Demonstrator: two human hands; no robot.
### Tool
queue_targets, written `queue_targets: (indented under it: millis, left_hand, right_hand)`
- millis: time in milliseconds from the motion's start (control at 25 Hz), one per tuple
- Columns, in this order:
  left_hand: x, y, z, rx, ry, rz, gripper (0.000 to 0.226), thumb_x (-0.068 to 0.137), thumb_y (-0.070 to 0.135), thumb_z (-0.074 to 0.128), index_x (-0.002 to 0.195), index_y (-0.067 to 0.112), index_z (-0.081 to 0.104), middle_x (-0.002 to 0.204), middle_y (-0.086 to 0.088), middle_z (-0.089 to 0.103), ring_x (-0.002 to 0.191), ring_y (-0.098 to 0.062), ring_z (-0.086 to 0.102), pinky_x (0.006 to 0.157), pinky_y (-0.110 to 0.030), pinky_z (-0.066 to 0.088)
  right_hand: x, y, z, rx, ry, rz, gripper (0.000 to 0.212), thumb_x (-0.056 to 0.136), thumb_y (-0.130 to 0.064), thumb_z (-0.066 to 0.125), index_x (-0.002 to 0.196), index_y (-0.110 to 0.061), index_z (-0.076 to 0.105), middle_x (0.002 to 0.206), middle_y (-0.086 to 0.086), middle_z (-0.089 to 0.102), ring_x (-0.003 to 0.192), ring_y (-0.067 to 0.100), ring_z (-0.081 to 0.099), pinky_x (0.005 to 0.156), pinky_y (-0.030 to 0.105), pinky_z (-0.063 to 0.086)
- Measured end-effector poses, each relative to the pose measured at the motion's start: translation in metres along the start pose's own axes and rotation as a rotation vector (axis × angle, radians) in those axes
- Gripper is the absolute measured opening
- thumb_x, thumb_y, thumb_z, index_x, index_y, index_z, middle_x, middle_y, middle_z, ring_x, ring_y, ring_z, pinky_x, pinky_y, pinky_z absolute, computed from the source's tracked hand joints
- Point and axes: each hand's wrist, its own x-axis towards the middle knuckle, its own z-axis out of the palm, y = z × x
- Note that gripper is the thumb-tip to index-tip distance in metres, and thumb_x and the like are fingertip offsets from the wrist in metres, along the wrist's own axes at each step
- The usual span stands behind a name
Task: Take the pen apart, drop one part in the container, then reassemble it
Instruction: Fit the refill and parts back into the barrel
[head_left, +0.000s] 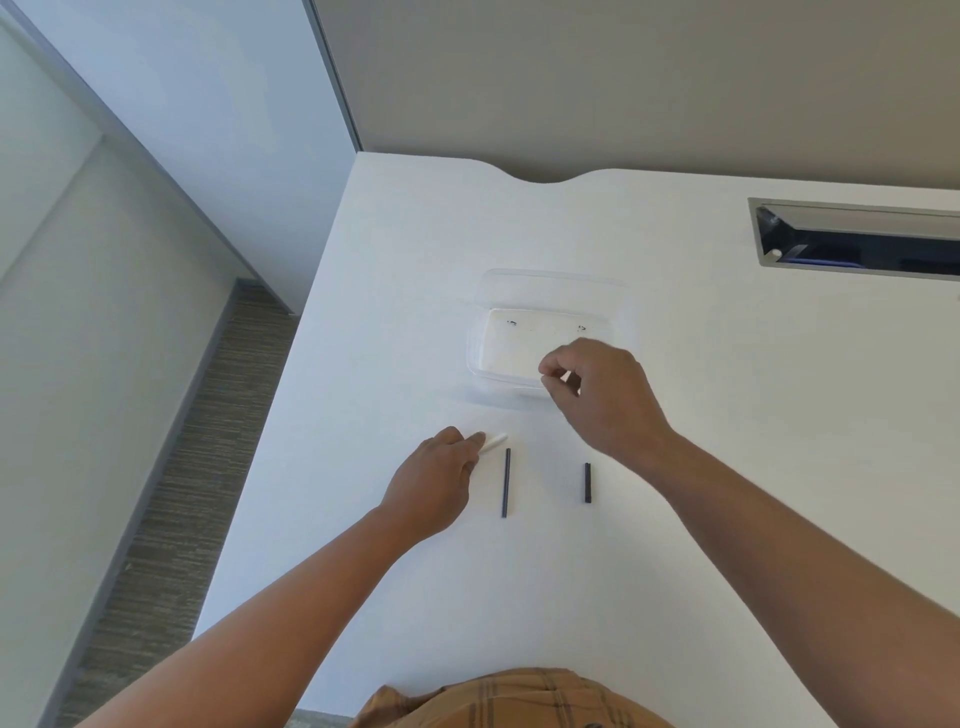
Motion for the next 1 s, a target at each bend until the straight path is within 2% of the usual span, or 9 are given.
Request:
queue_targets:
  millis: [120,240,400,560,720,880,1000]
  left_hand:
    - [-0.006,0.003,0.001,-0.049,-0.012,-0.029,0.035,0.103,0.017,0.041,0.133,0.022,0.059,0.102,0.0,0.056,0.093,-0.024,0.058,0.082,-0.04,0.052]
    - [-0.01,0.006,0.002,-0.083,-0.026,-0.064,0.024,0.103,0.021,0.041,0.11,0.024,0.063,0.093,0.0,0.059,0.088,-0.024,0.057,0.078,-0.038,0.05]
    - [-0.017,0.01,0.002,-0.193,-0.016,-0.115,0.022,0.101,0.02,0.045,0.109,0.023,0.065,0.091,0.004,0.068,0.083,-0.019,0.061,0.075,-0.035,0.052]
    - [-0.021,0.016,0.002,-0.306,-0.02,-0.206,0.017,0.099,0.016,0.049,0.101,0.022,0.065,0.086,0.003,0.068,0.067,-0.017,0.056,0.062,-0.029,0.047]
    - [-0.021,0.018,-0.002,-0.471,-0.044,-0.289,0.021,0.099,0.013,0.045,0.105,0.023,0.063,0.098,0.007,0.073,0.082,-0.021,0.064,0.068,-0.032,0.051]
    - [-0.021,0.018,-0.001,-0.526,-0.043,-0.31,0.015,0.099,0.019,0.05,0.103,0.025,0.063,0.099,0.007,0.069,0.087,-0.018,0.062,0.066,-0.027,0.047]
    - [-0.022,0.02,0.0,-0.514,-0.022,-0.306,0.014,0.101,0.021,0.051,0.103,0.024,0.064,0.096,0.011,0.064,0.085,-0.013,0.058,0.062,-0.024,0.041]
  right_hand:
    - [-0.024,0.007,0.014,0.044,-0.073,0.111,0.007,0.091,-0.018,0.066,0.089,-0.021,0.072,0.089,-0.006,0.069,0.07,0.017,0.064,0.075,0.036,0.055]
    - [-0.045,0.016,0.032,0.072,-0.18,0.239,0.006,0.09,-0.021,0.067,0.088,-0.023,0.072,0.087,-0.011,0.069,0.071,0.014,0.065,0.071,0.037,0.059]
    - [-0.066,0.017,0.053,0.028,-0.276,0.263,0.008,0.089,-0.025,0.066,0.09,-0.02,0.072,0.089,-0.006,0.073,0.08,0.017,0.065,0.079,0.033,0.054]
    - [-0.071,0.01,0.07,-0.038,-0.353,0.282,0.015,0.09,-0.034,0.063,0.086,-0.02,0.068,0.081,-0.005,0.069,0.079,0.021,0.063,0.072,0.032,0.049]
    - [-0.066,0.001,0.079,-0.101,-0.387,0.324,0.026,0.089,-0.043,0.062,0.077,-0.02,0.061,0.076,-0.003,0.067,0.075,0.024,0.063,0.072,0.035,0.053]
    - [-0.06,-0.007,0.082,-0.15,-0.377,0.357,0.037,0.09,-0.05,0.058,0.079,-0.015,0.063,0.077,0.0,0.069,0.075,0.025,0.064,0.074,0.038,0.056]
    - [-0.058,-0.009,0.084,-0.184,-0.392,0.359,0.036,0.09,-0.049,0.059,0.083,-0.014,0.063,0.081,0.002,0.069,0.079,0.026,0.065,0.075,0.038,0.055]
